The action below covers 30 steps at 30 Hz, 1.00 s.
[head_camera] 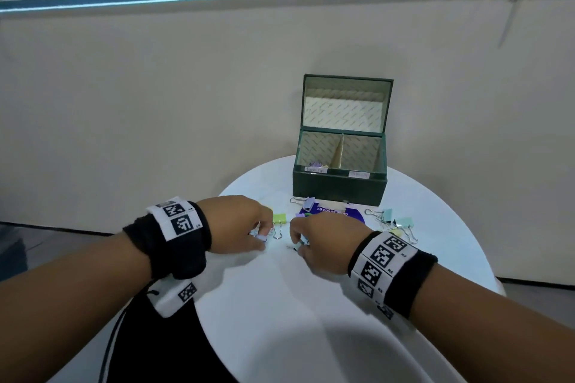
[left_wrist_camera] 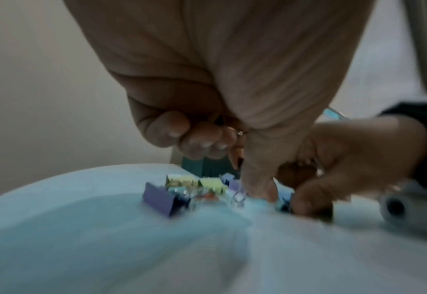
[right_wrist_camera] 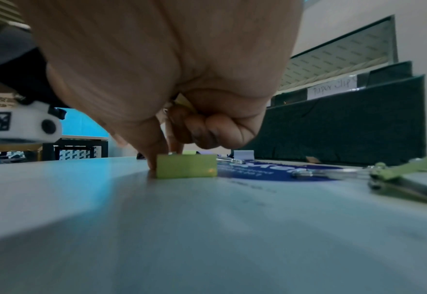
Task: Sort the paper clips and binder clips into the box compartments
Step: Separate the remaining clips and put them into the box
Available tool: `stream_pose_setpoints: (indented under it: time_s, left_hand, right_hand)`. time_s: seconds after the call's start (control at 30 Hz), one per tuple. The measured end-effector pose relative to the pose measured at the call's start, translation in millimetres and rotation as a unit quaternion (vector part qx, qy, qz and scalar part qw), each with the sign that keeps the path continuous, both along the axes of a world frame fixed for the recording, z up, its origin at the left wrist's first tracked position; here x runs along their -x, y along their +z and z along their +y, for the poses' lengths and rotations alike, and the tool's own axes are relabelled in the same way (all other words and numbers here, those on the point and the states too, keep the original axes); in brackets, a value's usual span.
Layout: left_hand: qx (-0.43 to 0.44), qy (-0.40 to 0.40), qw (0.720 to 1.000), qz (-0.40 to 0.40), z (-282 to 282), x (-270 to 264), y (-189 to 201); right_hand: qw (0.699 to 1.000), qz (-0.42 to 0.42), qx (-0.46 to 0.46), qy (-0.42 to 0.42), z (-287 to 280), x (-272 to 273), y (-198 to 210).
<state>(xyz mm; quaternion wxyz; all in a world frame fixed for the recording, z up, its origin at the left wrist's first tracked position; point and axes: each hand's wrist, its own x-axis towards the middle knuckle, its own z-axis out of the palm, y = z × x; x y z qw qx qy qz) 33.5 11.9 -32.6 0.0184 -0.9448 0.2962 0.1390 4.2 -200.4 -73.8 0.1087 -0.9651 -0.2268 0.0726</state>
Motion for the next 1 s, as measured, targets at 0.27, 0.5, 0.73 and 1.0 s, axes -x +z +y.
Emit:
stream_pose_setpoints:
  time_s: [0.27, 0.5, 0.73, 1.0]
  left_hand:
    - [0.171, 0.07, 0.978, -0.096, -67, -82, 52]
    - [0.326, 0.117, 0.938, -0.003, -90, -109, 53]
    - [0.155, 0.092, 0.979, -0.092, -29, -74, 35]
    - [0.009, 0.071, 0.997, -0.023, 7, -24, -15]
  right_hand:
    - [1.0, 0.006, -0.022, -0.007, -1, 2, 1]
    - [0.999, -0.008, -0.037, -0.006, -3, 4, 3]
    - [0.982, -0.096, -0.157, -0.044, -1, -4, 17]
    - [0.95, -0.189, -0.171, -0.178, -26, -86, 60]
